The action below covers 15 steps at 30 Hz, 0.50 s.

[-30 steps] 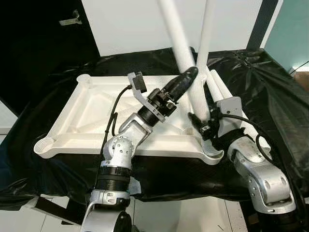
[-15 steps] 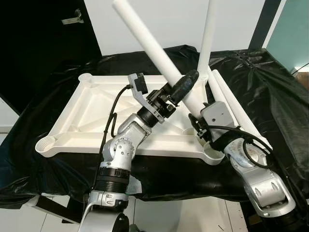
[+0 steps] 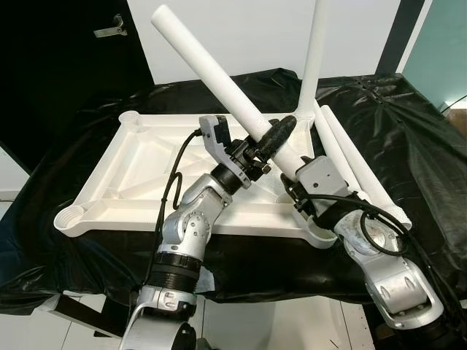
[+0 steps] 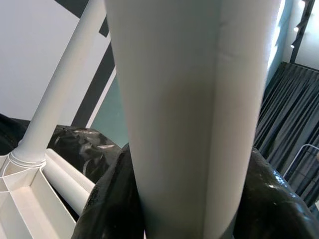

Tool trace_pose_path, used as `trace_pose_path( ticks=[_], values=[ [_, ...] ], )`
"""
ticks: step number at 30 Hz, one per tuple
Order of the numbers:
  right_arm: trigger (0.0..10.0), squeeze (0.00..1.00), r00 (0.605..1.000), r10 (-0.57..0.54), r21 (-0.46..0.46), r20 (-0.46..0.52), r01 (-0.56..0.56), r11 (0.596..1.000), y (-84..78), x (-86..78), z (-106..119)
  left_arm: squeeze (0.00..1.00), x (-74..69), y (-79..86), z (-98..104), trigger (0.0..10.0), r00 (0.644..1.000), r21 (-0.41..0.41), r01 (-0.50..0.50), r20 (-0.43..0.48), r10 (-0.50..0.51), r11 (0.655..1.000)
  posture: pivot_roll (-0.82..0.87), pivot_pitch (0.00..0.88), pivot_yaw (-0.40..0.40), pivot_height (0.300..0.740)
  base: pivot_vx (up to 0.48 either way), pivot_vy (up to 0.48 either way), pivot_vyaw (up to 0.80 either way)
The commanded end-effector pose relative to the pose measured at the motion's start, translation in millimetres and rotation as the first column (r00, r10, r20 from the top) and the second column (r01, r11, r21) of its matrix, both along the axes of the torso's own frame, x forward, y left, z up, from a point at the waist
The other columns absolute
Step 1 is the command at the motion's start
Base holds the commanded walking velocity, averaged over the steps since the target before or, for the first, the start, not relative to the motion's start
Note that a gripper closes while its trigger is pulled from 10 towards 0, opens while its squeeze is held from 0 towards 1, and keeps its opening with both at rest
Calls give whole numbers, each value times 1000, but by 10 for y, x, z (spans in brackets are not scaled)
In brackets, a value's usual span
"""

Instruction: Building children table

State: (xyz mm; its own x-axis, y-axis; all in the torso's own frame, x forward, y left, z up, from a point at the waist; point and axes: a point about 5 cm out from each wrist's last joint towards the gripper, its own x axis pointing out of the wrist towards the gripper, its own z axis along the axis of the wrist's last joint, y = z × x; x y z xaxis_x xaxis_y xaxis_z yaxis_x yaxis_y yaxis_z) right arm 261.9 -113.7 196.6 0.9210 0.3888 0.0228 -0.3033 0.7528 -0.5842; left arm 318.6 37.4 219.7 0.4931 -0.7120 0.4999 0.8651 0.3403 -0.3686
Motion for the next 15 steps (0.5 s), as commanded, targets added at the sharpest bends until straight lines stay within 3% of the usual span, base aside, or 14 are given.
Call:
trace_pose_path(
  ticks=[1,2,3,5,6,11,12,15],
  values=[
    [10000,0,999,-2,-5,-38,1,1000,31,16,-62,0,-49,-59,55,0,996,6,57,75,-58,998,-201,33,76,740,0,0,0],
    [10000,0,999,-1,-4,-41,1,1000,34,17,-64,0,-53,-64,53,0,995,6,58,81,-58,998,-201,33,76,740,0,0,0],
    [10000,529,999,3,11,-43,-3,1000,39,17,-55,0,-58,-71,49,0,995,9,59,85,-60,998,-200,32,76,740,0,0,0],
    [10000,529,999,3,11,-43,-3,1000,39,17,-55,0,-58,-71,49,0,995,9,59,85,-60,998,-200,32,76,740,0,0,0],
    [10000,1000,998,13,46,-54,-11,999,50,17,-33,0,-64,-77,48,0,994,10,63,90,-64,998,-200,32,75,740,0,0,0],
    [10000,1000,997,31,106,-77,-23,994,50,23,37,0,-71,-80,46,0,993,8,71,95,-71,997,-199,32,75,740,0,0,0],
    [10000,0,996,33,134,-86,-21,991,21,31,85,0,-73,-79,47,0,992,5,75,97,-75,997,-200,33,74,740,0,0,0],
    [10000,0,989,52,196,-137,-25,980,-81,26,150,0,-77,-81,47,0,992,2,80,100,-80,997,-202,32,73,740,0,0,0]
  ],
)
